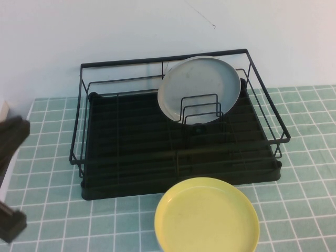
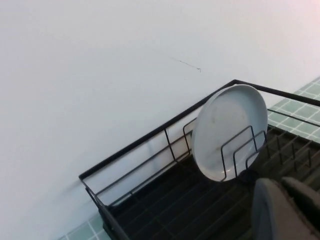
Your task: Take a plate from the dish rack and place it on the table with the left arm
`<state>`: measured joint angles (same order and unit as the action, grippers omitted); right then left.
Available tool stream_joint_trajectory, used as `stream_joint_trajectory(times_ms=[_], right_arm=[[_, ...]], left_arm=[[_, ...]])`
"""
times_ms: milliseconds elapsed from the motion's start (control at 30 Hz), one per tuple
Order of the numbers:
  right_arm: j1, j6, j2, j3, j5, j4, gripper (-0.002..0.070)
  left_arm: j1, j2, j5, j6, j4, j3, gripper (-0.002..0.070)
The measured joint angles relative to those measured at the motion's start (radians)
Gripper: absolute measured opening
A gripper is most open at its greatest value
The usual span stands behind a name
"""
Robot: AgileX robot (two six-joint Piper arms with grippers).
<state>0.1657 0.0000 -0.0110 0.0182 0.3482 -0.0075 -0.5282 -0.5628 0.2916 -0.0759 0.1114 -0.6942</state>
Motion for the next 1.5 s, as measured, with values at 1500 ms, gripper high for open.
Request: stream_joint_trajectory(times_ms=[1500], right_arm=[[0.000,0.000,0.000,0.000,0.000,0.000,-0.0002]], left_arm=[[0.547,0.577,0.041,0.229,-0.193,0.710,-0.0003]])
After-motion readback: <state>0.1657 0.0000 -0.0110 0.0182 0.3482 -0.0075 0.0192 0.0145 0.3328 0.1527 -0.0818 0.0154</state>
